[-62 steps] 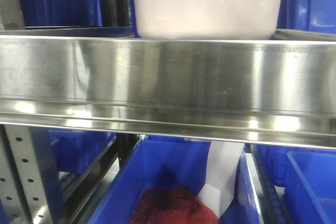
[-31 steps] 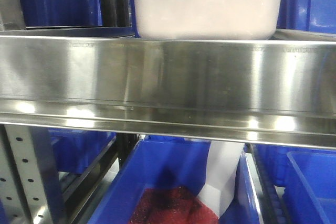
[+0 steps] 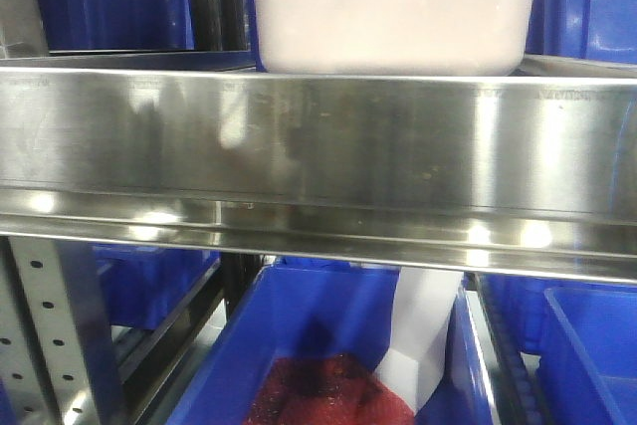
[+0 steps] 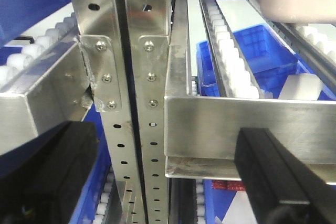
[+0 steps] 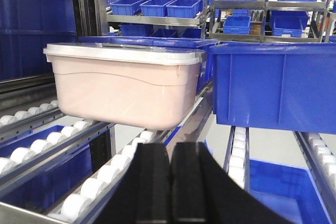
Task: Grab white bin and place on right shelf
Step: 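Open both grippers and release the bin's lid rims, then withdraw both grippers down and away from the shelved bin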
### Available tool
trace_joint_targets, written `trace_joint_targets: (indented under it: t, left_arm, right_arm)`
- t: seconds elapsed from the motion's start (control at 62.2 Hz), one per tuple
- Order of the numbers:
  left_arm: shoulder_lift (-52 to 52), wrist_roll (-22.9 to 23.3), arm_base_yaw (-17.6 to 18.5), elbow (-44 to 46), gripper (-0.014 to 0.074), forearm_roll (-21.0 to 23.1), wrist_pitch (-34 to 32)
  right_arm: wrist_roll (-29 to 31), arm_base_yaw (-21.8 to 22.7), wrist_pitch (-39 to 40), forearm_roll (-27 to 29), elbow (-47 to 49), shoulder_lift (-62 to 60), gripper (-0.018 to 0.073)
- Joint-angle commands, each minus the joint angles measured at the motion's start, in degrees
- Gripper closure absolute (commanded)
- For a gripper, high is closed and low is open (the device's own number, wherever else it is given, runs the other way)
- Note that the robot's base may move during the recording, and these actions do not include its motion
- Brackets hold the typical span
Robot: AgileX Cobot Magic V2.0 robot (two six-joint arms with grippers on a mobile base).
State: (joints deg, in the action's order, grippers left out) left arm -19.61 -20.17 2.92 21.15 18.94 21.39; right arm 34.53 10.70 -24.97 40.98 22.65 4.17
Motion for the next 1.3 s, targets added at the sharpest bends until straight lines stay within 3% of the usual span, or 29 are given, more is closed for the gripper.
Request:
trace_joint_targets:
  t: [0.0,0.771,0.916,1.029,1.286]
  left_arm:
    - [-0.14,-0.09,0.37,1.49,0.0715,1.26,-5.46]
    - [-0.14,-0.09,0.37,1.49,0.0715,1.26,-5.46]
    - [-0.14,-0.09,0.37,1.49,0.0715,6.68,-5.39]
    - [-0.25,-0.09,0.37,1.49,0.0715,3.8,-6.07]
    - [-0.25,0.58,0.37,1.49,0.0715,2.15,-13.55]
  right_arm:
    - [0.01,0.15,4.75,1.54,1.38,0.69,0.0482]
    - [0.01,0.15,4.67,1.54,1.38,0.69,0.0482]
    - [0.01,0.15,4.67,1.54,1.38,0.69,0.0482]
    - [0.01,0.15,4.67,1.54,1.38,0.69,0.0482]
    - [0.01,0.15,4.67,1.54,1.38,0.69,0.0482]
